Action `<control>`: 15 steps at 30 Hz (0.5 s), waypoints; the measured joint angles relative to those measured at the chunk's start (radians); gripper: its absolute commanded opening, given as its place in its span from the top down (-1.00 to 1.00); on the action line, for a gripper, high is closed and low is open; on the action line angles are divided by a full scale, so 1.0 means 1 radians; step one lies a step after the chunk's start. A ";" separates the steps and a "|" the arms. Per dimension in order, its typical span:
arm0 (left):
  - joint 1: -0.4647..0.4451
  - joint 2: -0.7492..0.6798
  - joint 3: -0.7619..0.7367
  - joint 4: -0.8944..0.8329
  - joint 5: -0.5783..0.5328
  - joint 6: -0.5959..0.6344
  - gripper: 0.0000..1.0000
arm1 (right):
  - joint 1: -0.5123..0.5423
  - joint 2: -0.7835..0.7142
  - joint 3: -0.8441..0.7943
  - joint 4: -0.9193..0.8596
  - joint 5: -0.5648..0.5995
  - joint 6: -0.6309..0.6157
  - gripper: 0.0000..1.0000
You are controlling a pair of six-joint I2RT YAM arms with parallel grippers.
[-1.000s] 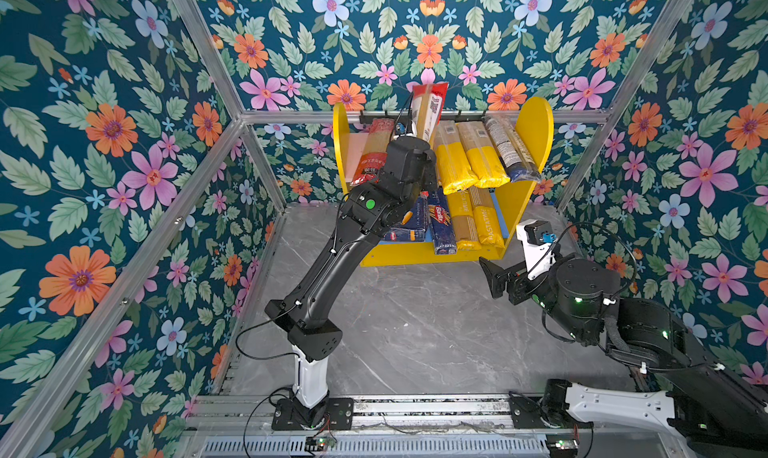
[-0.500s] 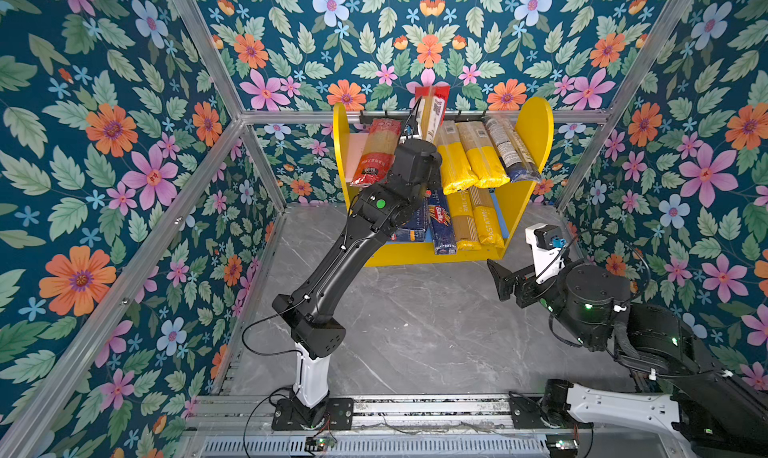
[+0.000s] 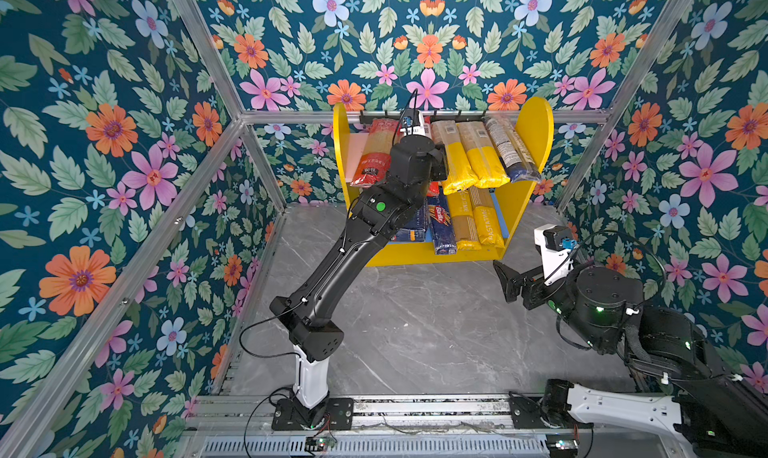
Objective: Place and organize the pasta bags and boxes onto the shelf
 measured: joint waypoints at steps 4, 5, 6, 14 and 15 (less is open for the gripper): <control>-0.069 -0.083 -0.080 0.011 -0.030 0.041 -0.71 | 0.000 0.001 0.016 -0.025 0.001 0.021 -0.99; -0.090 -0.116 -0.117 0.023 -0.040 0.049 -0.77 | 0.000 0.002 0.017 -0.033 0.002 0.027 -0.99; -0.107 -0.147 -0.153 0.021 -0.051 0.058 -0.81 | 0.000 0.001 0.017 -0.040 0.003 0.035 -0.99; -0.145 -0.531 -0.692 0.026 -0.137 0.015 -0.96 | 0.000 -0.031 -0.017 -0.136 0.037 0.103 -0.99; -0.146 -0.586 -0.773 0.020 -0.152 0.000 -0.96 | 0.000 -0.035 -0.022 -0.154 0.042 0.122 -0.99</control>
